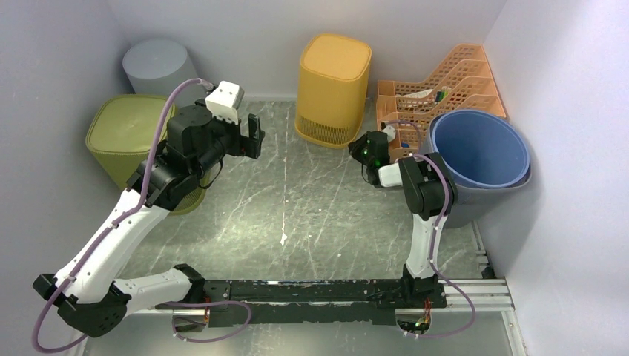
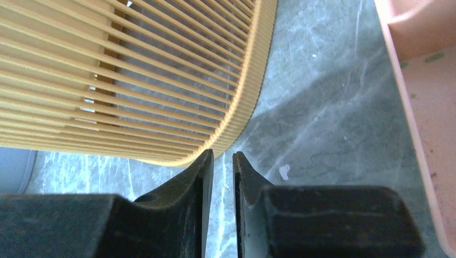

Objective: Turn the large container upside down

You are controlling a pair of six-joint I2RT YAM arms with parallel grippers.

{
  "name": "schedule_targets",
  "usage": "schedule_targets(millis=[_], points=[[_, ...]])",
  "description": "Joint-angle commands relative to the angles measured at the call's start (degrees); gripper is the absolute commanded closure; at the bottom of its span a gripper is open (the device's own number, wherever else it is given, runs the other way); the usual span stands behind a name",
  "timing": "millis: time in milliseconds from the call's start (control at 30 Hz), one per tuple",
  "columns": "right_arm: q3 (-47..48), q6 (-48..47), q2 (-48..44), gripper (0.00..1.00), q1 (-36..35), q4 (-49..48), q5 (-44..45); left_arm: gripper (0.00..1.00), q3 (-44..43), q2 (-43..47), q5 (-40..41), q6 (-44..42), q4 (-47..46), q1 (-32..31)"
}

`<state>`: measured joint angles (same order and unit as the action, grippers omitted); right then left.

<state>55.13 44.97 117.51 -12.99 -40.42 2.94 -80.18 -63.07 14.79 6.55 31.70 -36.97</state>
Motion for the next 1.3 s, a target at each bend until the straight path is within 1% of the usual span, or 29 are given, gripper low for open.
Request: schedule_targets(millis=[0,133,300,467,500,600,733,800,867,967,1033,1133,1167,1267], points=[[4.6,-3.2,-1.4,0.79,-0.5,4.3,3.4,0.01,0.0,1.2,-0.6,0.7,-0.9,-0.4],[7.6,-7.3,-5.5,0.72,-1.8,10.7,8.4,0.01,1.1,1.6,-0.5,1.0,-1.3,-0.4],[11.1,-12.2,-10.3,0.62,-4.4,18.5,18.7,0.01,2.5,2.4,-0.2,1.3,-1.5,-0.3],[18.6,-15.0,-8.5,0.57,-4.7,26.1,24.9,0.01,2.5,2.9,-1.0,1.1,-1.3,-0.4],[19.8,-15.1,-8.1,0.57,-4.6,26.9,25.6,0.01,2.7,3.2,-1.0,1.0,-1.3,-0.4],[21.7,-15.4,-7.9,0.51,-4.6,27.9,29.6,0.01,3.4,3.7,-0.8,0.9,-1.4,-0.3],[26.1,-16.6,-5.8,0.37,-4.2,29.8,34.5,0.01,3.5,3.8,-0.9,1.0,-0.4,-0.4],[28.9,-17.7,-3.7,0.36,-3.3,29.2,33.1,0.01,3.7,4.1,-1.4,1.2,-0.5,-0.4],[32.6,-17.9,0.0,0.36,-1.7,28.8,30.0,0.01,4.1,4.6,-1.7,1.4,-0.9,-0.3],[41.6,-18.9,6.4,0.36,-0.6,32.0,26.5,0.01,4.8,5.2,-1.8,1.5,-1.2,-0.4],[45.7,-20.1,9.6,0.36,-0.6,33.1,24.7,0.01,5.0,5.3,-1.7,1.3,-1.1,-0.3],[47.8,-20.6,11.9,0.36,-0.8,31.8,18.5,0.01,5.2,5.3,-1.9,1.2,-1.2,-0.4],[47.2,-20.8,12.0,0.36,-1.1,30.0,14.6,0.01,5.0,5.2,-2.0,1.1,-1.2,-0.4],[46.1,-20.5,12.4,0.36,-2.7,25.9,8.2,0.01,3.6,4.7,-2.1,0.7,-0.7,-0.4]])
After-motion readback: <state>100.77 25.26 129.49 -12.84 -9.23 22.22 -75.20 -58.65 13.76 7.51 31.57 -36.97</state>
